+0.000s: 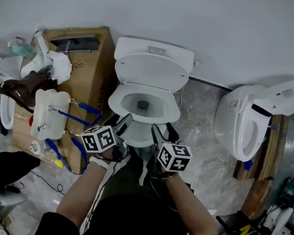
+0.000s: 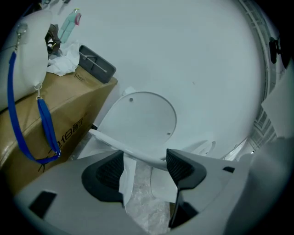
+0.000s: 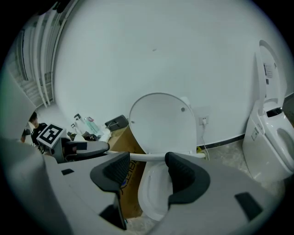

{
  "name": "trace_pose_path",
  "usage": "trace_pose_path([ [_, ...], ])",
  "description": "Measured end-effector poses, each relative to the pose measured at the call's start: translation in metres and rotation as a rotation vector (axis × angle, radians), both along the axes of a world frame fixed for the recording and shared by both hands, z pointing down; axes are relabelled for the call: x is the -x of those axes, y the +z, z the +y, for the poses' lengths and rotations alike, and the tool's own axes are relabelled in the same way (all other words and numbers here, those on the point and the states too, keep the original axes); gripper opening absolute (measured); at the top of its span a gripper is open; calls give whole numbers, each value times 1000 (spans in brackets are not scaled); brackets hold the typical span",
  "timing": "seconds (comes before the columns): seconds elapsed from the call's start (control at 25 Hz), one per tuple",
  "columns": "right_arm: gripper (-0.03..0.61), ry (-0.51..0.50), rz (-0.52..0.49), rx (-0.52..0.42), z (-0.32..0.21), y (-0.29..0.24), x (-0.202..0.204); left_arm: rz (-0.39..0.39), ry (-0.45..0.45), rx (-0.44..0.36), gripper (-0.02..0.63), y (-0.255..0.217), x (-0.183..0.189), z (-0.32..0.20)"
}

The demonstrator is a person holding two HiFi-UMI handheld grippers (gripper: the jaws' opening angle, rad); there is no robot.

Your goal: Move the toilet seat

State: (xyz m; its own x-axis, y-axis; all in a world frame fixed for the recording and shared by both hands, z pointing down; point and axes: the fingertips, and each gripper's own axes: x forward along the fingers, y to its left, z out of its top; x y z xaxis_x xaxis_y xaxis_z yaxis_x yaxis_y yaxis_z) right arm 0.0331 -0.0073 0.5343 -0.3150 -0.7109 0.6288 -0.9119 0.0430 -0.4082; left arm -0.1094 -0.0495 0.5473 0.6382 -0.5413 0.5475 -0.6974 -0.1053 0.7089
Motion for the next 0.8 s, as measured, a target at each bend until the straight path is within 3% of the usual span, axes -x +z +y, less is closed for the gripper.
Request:
trace_pose_path([
  [0.2, 276, 3, 12, -9, -5, -4, 0, -4, 59, -47, 279, -7, 0, 3],
  [0.4, 276, 9, 9, -27, -16, -10, -3, -208, 190, -184, 278, -15, 0, 3],
  [0.52, 276, 20, 6, -38, -24, -14, -6, -330, 185, -248, 278, -22, 2, -13],
  [0.8, 276, 18, 46, -57, -50, -27, -12, -388, 137, -265, 278, -37, -3, -39],
])
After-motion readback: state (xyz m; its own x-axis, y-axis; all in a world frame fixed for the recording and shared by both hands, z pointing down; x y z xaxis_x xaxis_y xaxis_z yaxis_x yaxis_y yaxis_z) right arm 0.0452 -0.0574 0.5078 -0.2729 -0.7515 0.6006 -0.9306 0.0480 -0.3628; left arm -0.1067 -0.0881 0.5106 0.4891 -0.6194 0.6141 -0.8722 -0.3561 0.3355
